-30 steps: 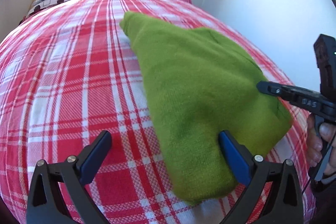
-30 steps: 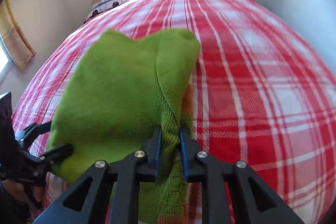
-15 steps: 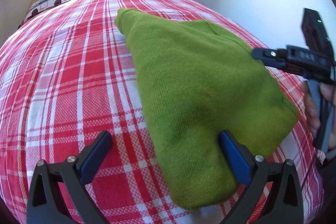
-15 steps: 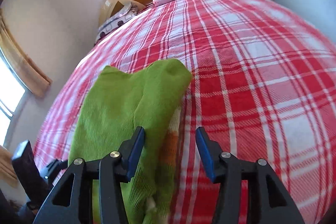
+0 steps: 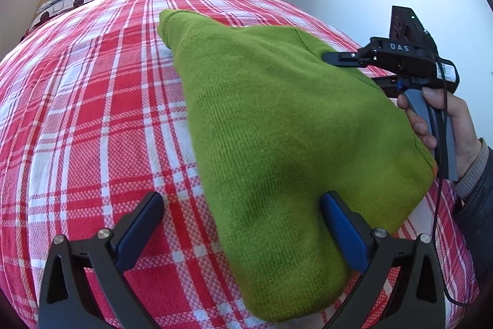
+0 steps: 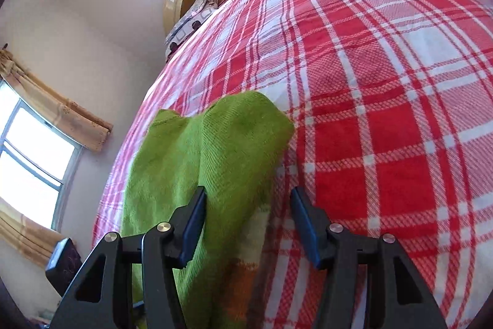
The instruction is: Fold small clothes
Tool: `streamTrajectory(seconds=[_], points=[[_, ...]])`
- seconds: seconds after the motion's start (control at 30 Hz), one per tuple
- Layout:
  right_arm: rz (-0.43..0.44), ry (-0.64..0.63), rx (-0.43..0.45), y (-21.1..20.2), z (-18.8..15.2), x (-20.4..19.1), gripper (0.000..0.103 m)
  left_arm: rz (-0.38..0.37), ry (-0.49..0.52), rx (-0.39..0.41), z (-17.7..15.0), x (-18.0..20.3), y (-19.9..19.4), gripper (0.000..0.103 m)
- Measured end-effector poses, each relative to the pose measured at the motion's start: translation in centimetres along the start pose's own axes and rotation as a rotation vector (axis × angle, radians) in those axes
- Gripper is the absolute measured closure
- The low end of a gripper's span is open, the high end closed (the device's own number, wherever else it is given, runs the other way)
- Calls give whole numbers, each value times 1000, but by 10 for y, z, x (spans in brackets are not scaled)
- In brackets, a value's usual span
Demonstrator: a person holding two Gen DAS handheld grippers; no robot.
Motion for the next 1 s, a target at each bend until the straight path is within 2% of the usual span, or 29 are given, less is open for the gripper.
streamTrajectory(seconds=[0.1,0.2,0.33,0.43,0.5,0.63,0.73,0.8,1.0], points=[[47,37,-10,9,5,3,47,-13,-5,2,0,0,0,0],[52,29,-12,18,8,0,50,-40,-12,7,1,0,0,0],[66,9,-18,25,9,-4,59,-69,-16,13,2,2,0,2],[88,10,-17,28,8,-3,66,-93,-9,17,3,6,1,9],[88,-9,-15,28,7,-5,67,-110,-5,20,4,9,1,16],[70,-32,-5,24,4,-7,70,-112,2,23,4,12,0,22],[1,-93,17,20,2,-19,75,-112,-13,35,5,10,-4,41],[-23,-109,39,14,2,-30,77,-115,-18,44,7,9,-9,63],[-37,-136,93,-5,-4,-55,78,-84,13,58,6,10,-25,76]])
Point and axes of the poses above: each gripper's, at about its wrist camera, not at the fingertips, and y roughly the way its jaws point, x to its right, z to its top, the point moved 6 cm from there along y, roughly the way its jaws point, and after that the axes turned 6 degrees about x, right-handed, at the moved point
